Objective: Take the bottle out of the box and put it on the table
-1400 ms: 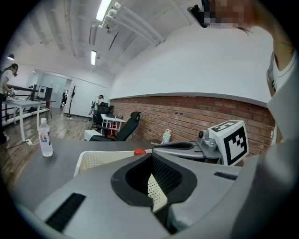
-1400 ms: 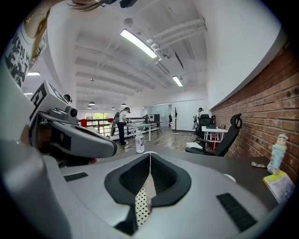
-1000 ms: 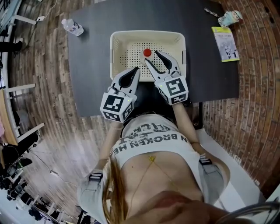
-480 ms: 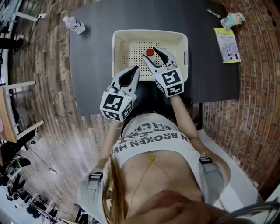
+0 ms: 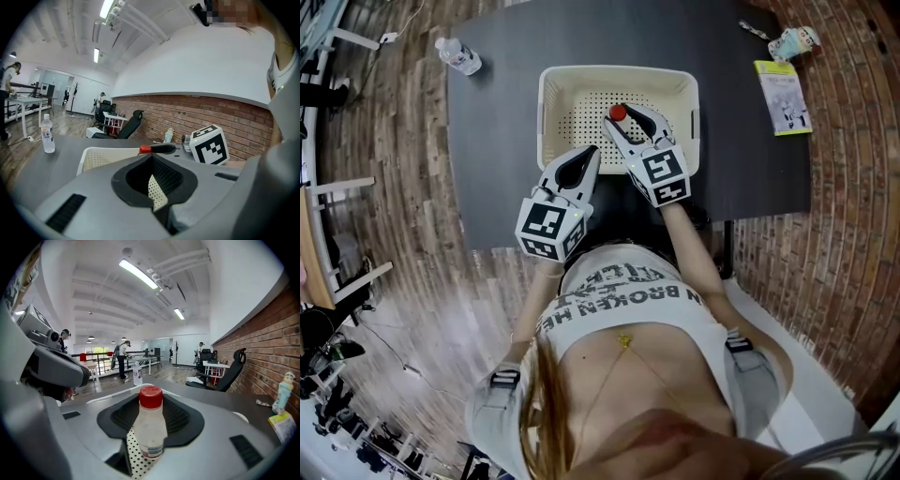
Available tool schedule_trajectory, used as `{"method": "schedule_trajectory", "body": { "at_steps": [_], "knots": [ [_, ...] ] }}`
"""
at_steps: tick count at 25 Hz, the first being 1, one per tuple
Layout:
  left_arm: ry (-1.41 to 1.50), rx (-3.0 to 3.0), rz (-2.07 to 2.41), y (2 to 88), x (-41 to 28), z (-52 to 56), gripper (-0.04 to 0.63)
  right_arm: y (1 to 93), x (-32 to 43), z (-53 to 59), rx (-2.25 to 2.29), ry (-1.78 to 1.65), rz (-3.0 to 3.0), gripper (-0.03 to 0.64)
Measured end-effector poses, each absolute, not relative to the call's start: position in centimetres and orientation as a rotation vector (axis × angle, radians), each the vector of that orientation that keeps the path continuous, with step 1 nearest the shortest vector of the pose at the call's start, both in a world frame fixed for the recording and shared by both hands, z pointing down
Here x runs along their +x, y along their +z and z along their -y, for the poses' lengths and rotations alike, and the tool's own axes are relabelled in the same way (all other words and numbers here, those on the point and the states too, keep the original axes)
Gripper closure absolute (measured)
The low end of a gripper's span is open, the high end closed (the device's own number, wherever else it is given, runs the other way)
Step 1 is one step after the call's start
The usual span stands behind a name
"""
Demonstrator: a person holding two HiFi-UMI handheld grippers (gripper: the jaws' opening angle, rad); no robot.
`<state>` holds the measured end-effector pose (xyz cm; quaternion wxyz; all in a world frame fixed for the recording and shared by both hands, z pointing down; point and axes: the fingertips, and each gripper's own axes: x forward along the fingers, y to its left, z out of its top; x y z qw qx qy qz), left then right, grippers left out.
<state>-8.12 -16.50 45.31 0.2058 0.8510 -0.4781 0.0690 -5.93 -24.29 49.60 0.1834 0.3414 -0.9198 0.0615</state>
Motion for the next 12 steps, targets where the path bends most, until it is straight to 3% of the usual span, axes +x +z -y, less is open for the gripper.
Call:
{"method": "schedule_trajectory", "body": {
  "at_steps": [12],
  "knots": [
    [0.198,2.375,1.343,45.15,-7.77,15.87,0.595,49.32,-5.84,23.56,0.904,0.155,2.597,0.468]
  ]
}}
